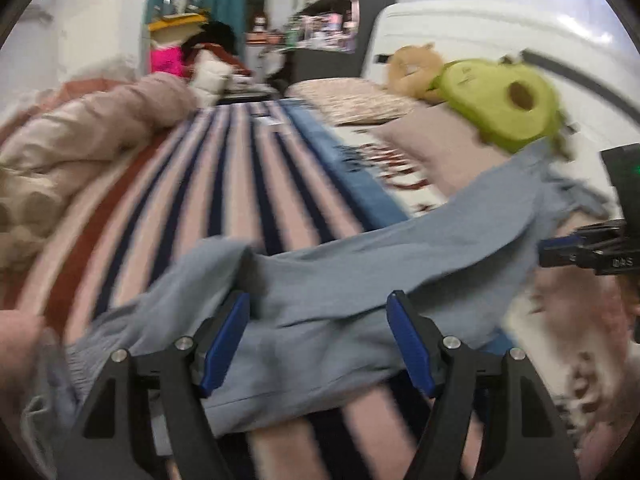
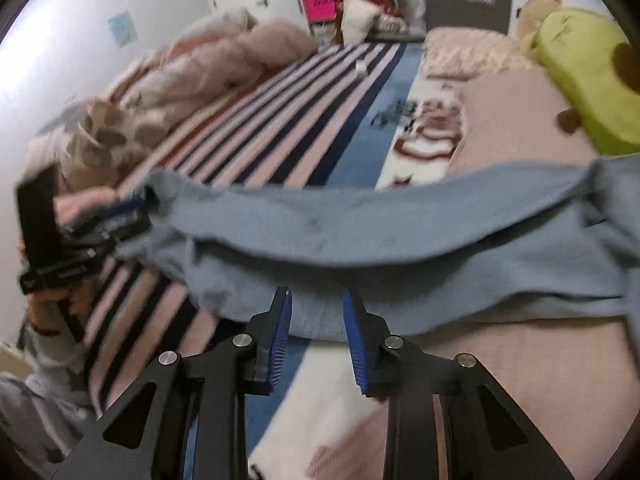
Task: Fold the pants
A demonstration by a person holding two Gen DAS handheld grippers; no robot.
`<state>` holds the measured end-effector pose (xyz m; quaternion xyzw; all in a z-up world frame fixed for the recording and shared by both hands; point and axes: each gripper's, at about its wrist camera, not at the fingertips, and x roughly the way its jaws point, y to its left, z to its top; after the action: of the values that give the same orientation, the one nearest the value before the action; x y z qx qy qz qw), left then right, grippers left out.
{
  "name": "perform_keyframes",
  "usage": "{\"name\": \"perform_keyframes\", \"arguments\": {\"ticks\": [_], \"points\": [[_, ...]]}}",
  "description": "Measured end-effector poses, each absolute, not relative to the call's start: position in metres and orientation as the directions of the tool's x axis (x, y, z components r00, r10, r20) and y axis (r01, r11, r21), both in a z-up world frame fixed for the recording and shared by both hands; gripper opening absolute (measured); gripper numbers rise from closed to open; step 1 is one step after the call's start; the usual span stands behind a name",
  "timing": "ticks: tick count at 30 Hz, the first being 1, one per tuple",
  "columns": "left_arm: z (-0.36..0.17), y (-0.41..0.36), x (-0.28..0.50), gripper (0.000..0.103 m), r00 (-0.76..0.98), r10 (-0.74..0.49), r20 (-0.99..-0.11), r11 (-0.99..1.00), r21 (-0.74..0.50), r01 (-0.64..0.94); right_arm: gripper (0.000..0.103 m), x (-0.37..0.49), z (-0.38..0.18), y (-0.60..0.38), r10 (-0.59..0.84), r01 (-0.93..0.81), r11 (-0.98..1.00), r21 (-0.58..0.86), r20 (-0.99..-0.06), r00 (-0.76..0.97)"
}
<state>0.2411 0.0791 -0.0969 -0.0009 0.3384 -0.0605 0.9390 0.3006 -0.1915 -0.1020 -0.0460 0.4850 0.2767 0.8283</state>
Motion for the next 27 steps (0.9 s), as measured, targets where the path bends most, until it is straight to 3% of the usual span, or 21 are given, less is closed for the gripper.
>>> {"name": "perform_keyframes", "arguments": {"ticks": [7,12,19,24,27], "points": [[-0.114,0.097,0.27,0.067,0.712,-0.104,-0.694,0.994,-0.049,0.097,0.018,0.341,-0.124,-0.188,0.367,-0.441,0.882,0.164,-0.827,0.427],[-0.118,0.118,0.3,0.067,0.73,0.095,-0.676,0.995,0.066,-0.068,0.018,0.378,-0.11,-0.194,0.322,-0.38,0.916,0.124,-0.792,0.518],[-0.123,0.172,0.334,0.068,0.714,0.242,-0.657,0.967,0.104,-0.233,0.018,0.413,-0.091,-0.193,0.247,-0.321,0.946,0.049,-0.752,0.611],[-0.107,0.179,0.313,0.068,0.773,0.165,-0.613,0.978,0.002,-0.207,0.019,0.418,-0.081,-0.187,0.247,-0.311,0.949,0.052,-0.735,0.632],[-0.095,0.156,0.299,0.07,0.797,0.042,-0.603,0.997,-0.024,-0.071,0.019,0.411,-0.087,-0.184,0.241,-0.326,0.945,0.037,-0.752,0.614]]}}
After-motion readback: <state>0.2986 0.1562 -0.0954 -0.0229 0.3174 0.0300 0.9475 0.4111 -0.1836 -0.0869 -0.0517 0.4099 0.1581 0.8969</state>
